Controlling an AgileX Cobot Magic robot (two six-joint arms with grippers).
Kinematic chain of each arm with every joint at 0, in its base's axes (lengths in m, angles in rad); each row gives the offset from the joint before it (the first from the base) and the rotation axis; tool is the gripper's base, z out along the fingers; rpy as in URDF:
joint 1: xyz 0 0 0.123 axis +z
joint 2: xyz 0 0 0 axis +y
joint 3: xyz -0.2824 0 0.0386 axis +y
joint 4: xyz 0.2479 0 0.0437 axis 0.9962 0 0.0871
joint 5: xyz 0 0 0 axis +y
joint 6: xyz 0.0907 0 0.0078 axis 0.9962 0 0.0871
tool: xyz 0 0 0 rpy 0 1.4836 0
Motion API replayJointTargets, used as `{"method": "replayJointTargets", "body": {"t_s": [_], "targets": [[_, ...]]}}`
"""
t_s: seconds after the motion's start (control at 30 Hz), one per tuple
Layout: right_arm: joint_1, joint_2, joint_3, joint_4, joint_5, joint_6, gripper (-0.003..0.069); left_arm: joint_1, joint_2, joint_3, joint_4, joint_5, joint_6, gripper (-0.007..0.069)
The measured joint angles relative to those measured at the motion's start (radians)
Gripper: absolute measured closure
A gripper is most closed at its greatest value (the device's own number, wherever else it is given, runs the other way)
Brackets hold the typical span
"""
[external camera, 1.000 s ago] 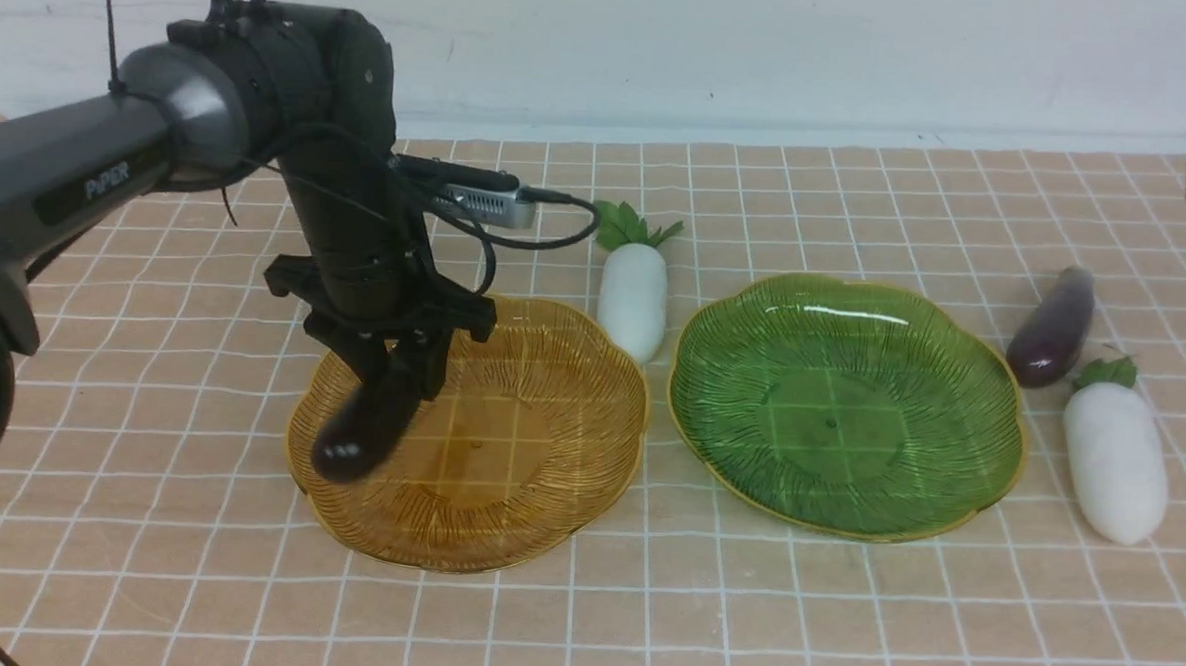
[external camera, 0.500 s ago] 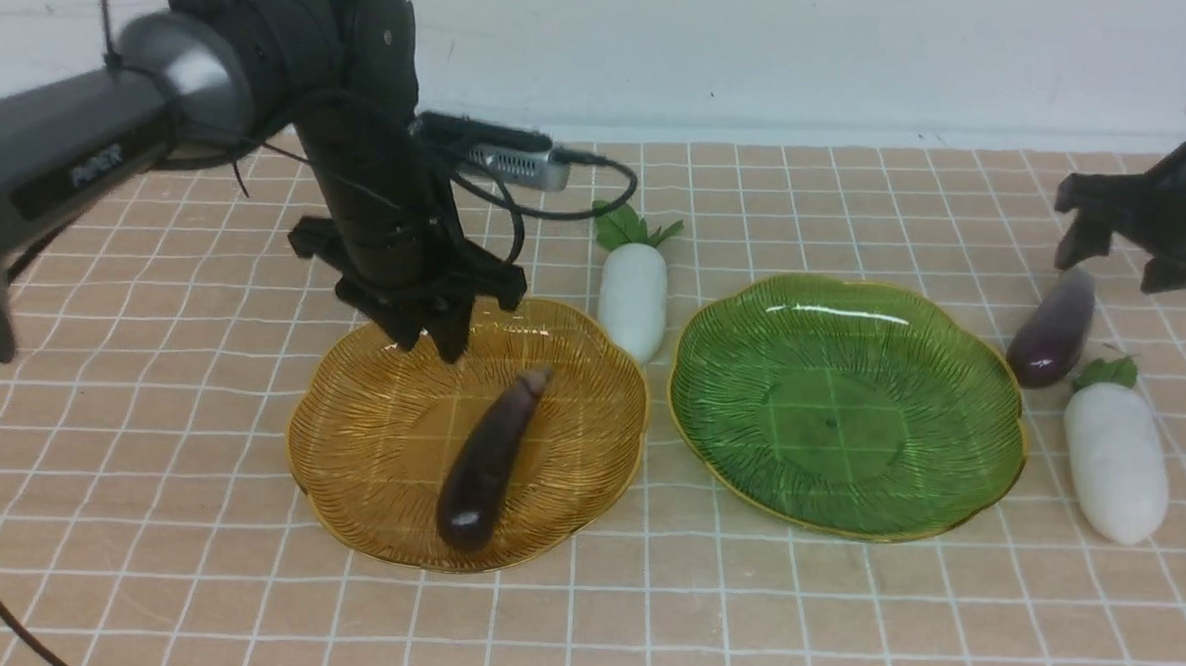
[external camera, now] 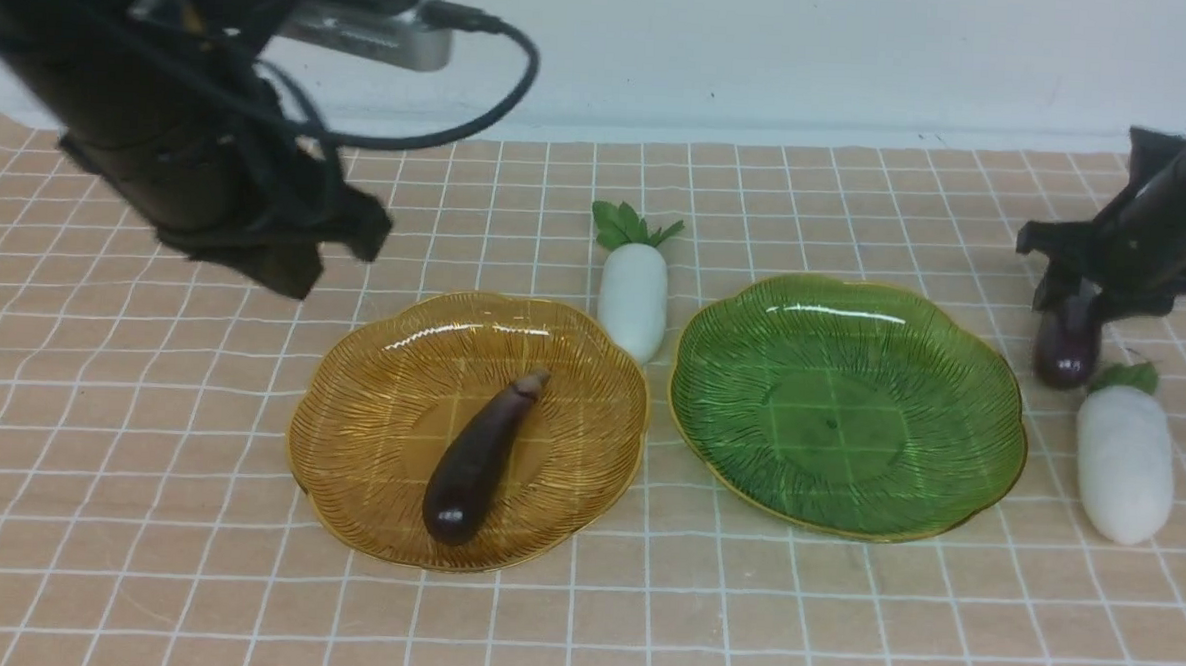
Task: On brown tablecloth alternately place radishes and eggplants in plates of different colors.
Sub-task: 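Pick up the eggplant and place it on the yellow plate with the right gripper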
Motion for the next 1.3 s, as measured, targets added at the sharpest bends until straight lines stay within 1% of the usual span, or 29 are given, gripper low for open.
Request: {"method": "replayJointTargets", "body": {"t_s": [0.1, 0.13, 0.23, 0.27, 0.4, 0.47, 0.5, 0.53, 0.57, 0.7, 0.77, 0.87, 0.97, 1.03, 1.13, 1.23, 1.3], "targets": [[0.000, -0.010, -0.064, 0.002, 0.018, -0.002, 0.0302, 0.000, -0.078, 0.062, 0.006, 0.007, -0.005, 0.0628], [0.000, -0.031, -0.127, 0.013, 0.039, -0.002, 0.0302, 0.000, -0.116, 0.089, 0.009, 0.007, -0.005, 0.0628], [0.000, -0.072, -0.200, 0.065, 0.065, -0.002, 0.0302, 0.000, -0.159, 0.115, 0.023, 0.008, -0.009, 0.0628], [0.003, -0.106, -0.243, 0.134, 0.084, -0.002, 0.0302, 0.000, -0.185, 0.135, 0.045, 0.009, -0.016, 0.0628], [0.042, -0.167, -0.331, 0.337, 0.168, -0.024, 0.0302, 0.000, -0.212, 0.157, 0.092, 0.009, -0.050, 0.0628], [0.102, -0.183, -0.345, 0.472, 0.248, -0.059, 0.0302, 0.000, -0.215, 0.163, 0.118, 0.010, -0.074, 0.0628], [0.164, -0.181, -0.345, 0.541, 0.293, -0.080, 0.0302, 0.000, -0.215, 0.165, 0.122, 0.010, -0.083, 0.0628], [0.228, -0.166, -0.345, 0.572, 0.328, -0.101, 0.0302, 0.000, -0.215, 0.165, 0.124, 0.010, -0.090, 0.0628], [0.306, -0.150, -0.344, 0.584, 0.339, -0.112, 0.0302, 0.000, -0.215, 0.165, 0.124, 0.010, -0.094, 0.0628], [0.505, -0.093, -0.343, 0.581, 0.331, -0.117, 0.0302, 0.000, -0.215, 0.165, 0.117, 0.010, -0.096, 0.0628], [0.585, -0.057, -0.343, 0.581, 0.286, -0.117, 0.0302, 0.000, -0.215, 0.165, 0.113, 0.010, -0.096, 0.0628], [0.663, 0.002, -0.343, 0.581, 0.188, -0.118, 0.0302, 0.000, -0.215, 0.165, 0.106, 0.010, -0.096, 0.0628], [0.695, 0.056, -0.343, 0.581, 0.132, -0.106, 0.0272, 0.000, -0.215, 0.165, 0.103, 0.010, -0.096, 0.0628], [0.696, 0.081, -0.342, 0.581, 0.124, -0.075, 0.0230, 0.000, -0.215, 0.165, 0.103, 0.010, -0.096, 0.0628], [0.695, 0.095, -0.342, 0.580, 0.127, -0.053, 0.0186, 0.000, -0.215, 0.165, 0.103, 0.010, -0.096, 0.0628], [0.692, 0.095, -0.342, 0.576, 0.131, -0.056, 0.0171, 0.000, -0.215, 0.165, 0.103, 0.010, -0.096, 0.0628], [0.685, 0.093, -0.343, 0.549, 0.131, -0.076, 0.0169, 0.000, -0.215, 0.165, 0.103, 0.010, -0.096, 0.0628]]}}
